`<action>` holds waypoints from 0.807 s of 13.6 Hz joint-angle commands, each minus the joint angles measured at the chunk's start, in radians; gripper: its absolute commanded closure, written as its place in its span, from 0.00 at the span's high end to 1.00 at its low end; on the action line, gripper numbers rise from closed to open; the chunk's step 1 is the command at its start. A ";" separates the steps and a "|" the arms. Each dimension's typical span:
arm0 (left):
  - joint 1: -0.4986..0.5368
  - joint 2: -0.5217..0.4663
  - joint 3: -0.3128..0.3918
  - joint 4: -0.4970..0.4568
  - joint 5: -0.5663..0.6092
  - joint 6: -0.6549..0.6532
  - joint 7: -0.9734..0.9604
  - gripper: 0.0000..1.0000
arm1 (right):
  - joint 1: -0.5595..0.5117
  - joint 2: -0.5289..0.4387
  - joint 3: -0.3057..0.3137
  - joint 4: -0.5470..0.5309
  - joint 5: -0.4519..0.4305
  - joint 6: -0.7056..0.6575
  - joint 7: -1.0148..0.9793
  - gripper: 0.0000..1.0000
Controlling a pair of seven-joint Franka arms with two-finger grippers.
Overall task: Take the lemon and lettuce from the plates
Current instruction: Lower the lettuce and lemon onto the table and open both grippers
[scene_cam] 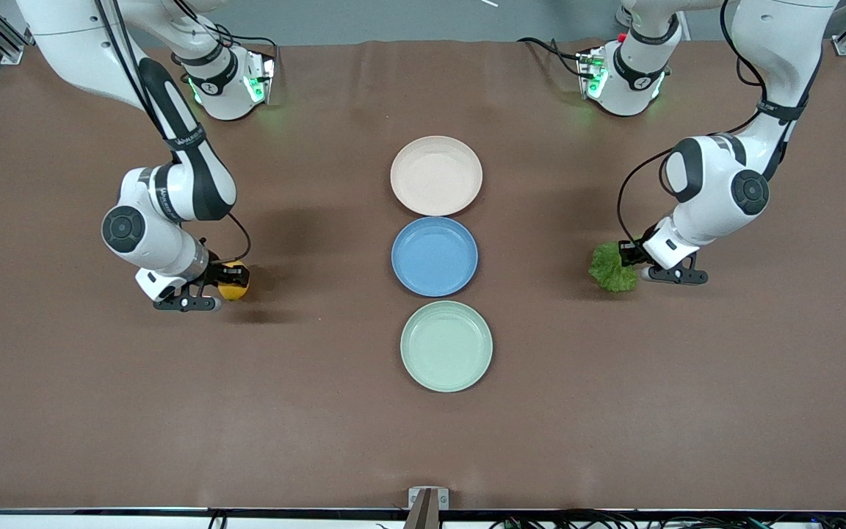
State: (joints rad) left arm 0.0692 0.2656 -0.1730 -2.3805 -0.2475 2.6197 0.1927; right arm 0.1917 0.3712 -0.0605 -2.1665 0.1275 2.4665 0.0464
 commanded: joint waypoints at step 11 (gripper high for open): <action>0.058 -0.173 0.003 0.301 0.002 -0.611 -0.016 1.00 | -0.072 -0.017 0.021 0.146 -0.006 -0.254 -0.079 1.00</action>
State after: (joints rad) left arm 0.0987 0.1266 -0.1709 -2.1811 -0.2474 2.1832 0.1966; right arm 0.1606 0.3864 -0.0561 -2.0914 0.1275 2.3291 -0.0038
